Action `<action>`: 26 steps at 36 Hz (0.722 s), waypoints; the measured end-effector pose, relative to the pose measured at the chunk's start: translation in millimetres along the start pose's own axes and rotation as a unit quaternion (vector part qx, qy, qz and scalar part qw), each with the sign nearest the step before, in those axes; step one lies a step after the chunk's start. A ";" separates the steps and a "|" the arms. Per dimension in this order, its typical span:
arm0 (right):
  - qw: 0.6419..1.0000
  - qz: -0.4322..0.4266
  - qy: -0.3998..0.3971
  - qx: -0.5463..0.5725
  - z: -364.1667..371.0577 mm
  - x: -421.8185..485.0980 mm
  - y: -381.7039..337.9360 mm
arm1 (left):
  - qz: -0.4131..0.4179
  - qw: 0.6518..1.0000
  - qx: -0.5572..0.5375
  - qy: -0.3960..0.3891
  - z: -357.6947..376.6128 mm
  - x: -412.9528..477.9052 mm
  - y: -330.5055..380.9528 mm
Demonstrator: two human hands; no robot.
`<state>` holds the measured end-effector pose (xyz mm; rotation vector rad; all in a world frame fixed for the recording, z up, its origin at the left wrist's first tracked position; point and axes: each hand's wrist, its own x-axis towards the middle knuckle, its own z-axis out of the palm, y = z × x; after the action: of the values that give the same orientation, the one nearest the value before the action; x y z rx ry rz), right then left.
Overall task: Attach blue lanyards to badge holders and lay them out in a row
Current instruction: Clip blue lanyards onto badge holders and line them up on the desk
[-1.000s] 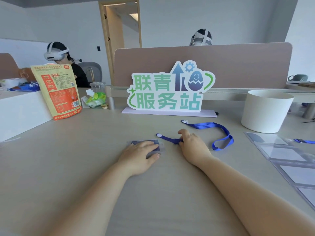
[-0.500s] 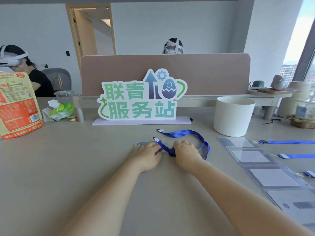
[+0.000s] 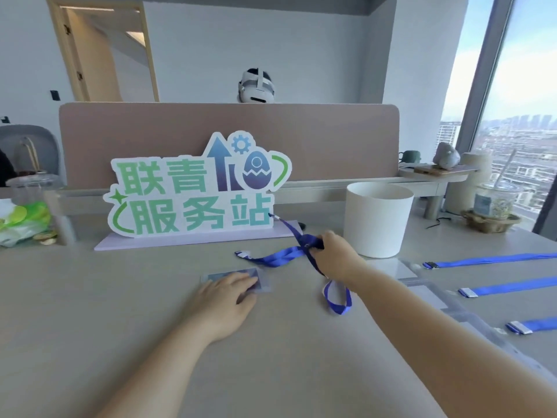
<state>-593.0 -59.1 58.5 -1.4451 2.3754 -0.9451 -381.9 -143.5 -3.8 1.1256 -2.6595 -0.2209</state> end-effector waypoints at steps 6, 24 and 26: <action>0.981 -0.043 0.191 -0.007 -70.9 53.7 7.1 | -0.003 1.000 -0.001 0.004 2.3 0.0 -2.6; 0.959 0.008 0.242 -0.144 -94.9 63.0 20.1 | -0.017 1.000 -0.008 0.000 -4.2 -4.4 4.3; 0.967 -0.065 0.210 -0.131 -73.3 44.7 14.8 | -0.018 1.000 -0.011 -0.001 -6.1 -5.0 6.1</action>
<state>-661.0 -62.1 112.8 -1.6493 2.8296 -1.0942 -381.0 -135.9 2.6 1.1694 -2.6340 -0.2571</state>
